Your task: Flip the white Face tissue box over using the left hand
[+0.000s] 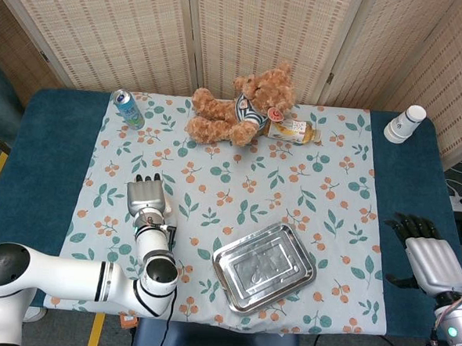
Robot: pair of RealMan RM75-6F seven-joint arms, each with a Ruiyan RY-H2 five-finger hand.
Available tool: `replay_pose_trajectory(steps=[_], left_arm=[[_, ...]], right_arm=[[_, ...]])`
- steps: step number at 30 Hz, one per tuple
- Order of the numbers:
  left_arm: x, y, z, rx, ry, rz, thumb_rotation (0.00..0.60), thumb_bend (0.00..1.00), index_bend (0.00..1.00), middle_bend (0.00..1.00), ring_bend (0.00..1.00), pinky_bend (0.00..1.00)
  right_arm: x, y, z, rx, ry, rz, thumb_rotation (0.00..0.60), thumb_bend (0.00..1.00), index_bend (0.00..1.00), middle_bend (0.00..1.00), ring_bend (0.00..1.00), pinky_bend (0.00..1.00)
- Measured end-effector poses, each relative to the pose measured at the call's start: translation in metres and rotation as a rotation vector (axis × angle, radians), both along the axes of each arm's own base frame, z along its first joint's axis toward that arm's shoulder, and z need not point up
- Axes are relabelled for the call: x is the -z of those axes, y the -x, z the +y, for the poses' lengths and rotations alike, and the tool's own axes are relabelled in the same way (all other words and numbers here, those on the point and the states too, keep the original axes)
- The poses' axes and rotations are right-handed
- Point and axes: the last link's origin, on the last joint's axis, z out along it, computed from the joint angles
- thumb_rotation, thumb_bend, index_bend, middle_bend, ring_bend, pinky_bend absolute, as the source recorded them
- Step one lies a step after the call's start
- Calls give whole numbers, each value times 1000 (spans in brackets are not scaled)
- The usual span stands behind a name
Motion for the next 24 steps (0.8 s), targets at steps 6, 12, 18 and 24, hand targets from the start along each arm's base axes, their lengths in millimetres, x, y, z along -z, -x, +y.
replay_pose_trajectory(steps=[6, 12, 18, 24], left_arm=[[2, 3, 3, 16, -12, 16, 600, 113, 32, 214, 96, 263], [4, 8, 5, 9, -13, 30, 600, 117, 169, 280, 138, 289], [5, 8, 5, 19, -14, 36, 600, 132, 247, 329, 180, 307], [4, 6, 5, 29, -23, 34, 600, 145, 324, 430, 250, 341]], right_arm=[[0, 1, -1, 4, 2, 3, 600, 118, 152, 45, 0, 0], [0, 2, -1, 6, 4, 4, 600, 118, 152, 45, 0, 0], [0, 3, -1, 10, 4, 6, 600, 118, 152, 45, 0, 0], [0, 3, -2, 12, 4, 7, 600, 118, 152, 45, 0, 0]])
